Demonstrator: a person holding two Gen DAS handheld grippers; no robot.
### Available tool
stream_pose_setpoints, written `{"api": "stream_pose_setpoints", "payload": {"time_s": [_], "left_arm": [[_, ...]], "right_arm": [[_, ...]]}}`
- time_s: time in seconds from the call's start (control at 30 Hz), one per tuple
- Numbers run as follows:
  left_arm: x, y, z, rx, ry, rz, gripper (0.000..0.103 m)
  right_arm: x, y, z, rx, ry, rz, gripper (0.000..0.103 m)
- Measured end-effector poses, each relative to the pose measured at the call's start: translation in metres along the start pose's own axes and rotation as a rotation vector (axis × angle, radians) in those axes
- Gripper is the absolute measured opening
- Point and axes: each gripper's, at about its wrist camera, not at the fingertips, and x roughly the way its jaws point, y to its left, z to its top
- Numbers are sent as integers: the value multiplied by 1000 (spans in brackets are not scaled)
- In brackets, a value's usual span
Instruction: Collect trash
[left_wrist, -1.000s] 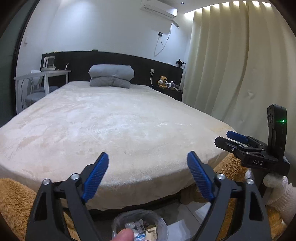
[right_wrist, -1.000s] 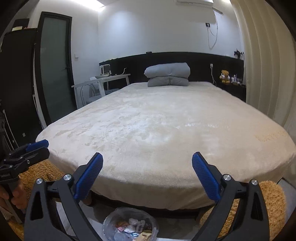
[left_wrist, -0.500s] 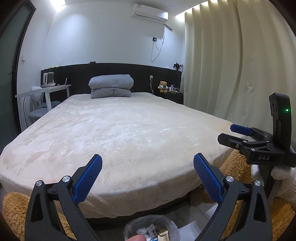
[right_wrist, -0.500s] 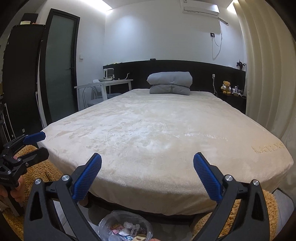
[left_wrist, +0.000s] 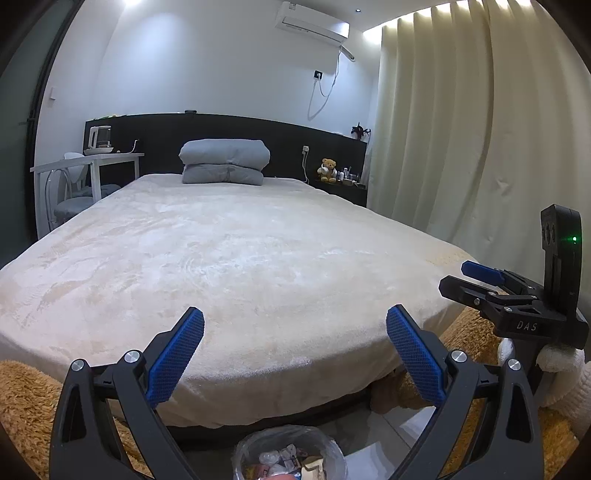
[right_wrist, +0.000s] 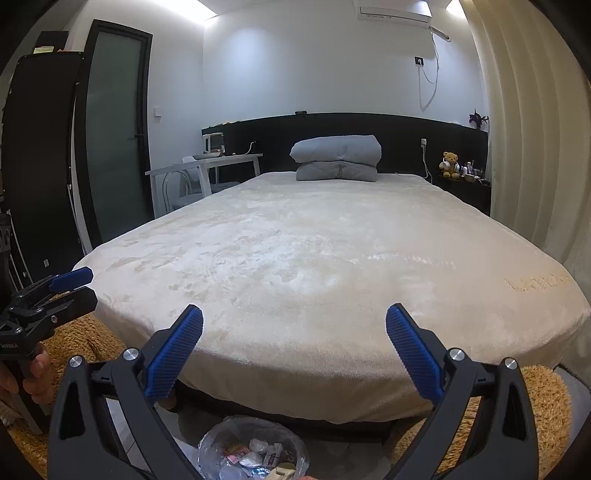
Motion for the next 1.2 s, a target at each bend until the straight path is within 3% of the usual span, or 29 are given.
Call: {"api": "stream_pose_setpoints", "payload": {"time_s": [1.2], "left_arm": [[4,-1,-8,9,0,-4,97]], "right_arm": [[13,-1,-8,-9,31,-2,98]]}}
